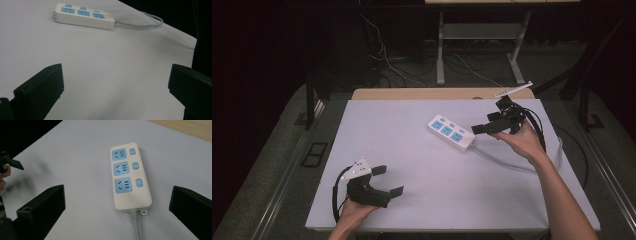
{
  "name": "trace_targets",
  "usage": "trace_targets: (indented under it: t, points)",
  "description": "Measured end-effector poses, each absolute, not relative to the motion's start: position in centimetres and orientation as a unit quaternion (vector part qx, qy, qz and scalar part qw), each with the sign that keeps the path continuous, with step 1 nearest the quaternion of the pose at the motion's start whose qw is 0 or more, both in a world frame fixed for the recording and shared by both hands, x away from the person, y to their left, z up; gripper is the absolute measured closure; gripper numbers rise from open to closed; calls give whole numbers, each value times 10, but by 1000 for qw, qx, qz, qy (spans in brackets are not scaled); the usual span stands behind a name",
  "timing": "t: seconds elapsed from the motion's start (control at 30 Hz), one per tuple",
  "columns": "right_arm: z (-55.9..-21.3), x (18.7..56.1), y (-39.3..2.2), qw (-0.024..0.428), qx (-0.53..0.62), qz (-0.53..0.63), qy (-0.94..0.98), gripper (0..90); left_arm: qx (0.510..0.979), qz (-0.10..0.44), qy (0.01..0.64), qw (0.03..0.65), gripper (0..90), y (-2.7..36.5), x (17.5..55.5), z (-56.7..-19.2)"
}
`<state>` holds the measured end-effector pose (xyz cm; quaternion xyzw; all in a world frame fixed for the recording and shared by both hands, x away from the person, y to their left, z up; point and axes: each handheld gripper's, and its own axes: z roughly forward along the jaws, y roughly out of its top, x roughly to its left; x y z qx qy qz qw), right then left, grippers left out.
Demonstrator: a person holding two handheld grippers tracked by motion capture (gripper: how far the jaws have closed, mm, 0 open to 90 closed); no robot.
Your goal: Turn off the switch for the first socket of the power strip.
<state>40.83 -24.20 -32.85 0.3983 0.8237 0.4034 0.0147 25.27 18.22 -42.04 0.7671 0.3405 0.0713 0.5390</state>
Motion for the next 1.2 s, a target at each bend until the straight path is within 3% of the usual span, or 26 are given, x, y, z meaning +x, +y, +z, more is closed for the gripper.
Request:
trace_targets:
  t: [1.03, 1.07, 1.1, 1.2]
  points:
    - [-359, 443, -231, 17, 416, 416, 808, 3, 766, 70, 343, 539, 0, 185, 255, -422]
    - [-360, 444, -231, 17, 417, 414, 809, 49, 767, 70, 342, 538, 0, 185, 255, -422]
    - [-362, 445, -230, 20, 408, 416, 813, 154, 767, 70, 342, 539, 0, 185, 255, -422]
    - [-365, 447, -229, 24, 410, 415, 812, 243, 766, 70, 340, 541, 0, 186, 255, -422]
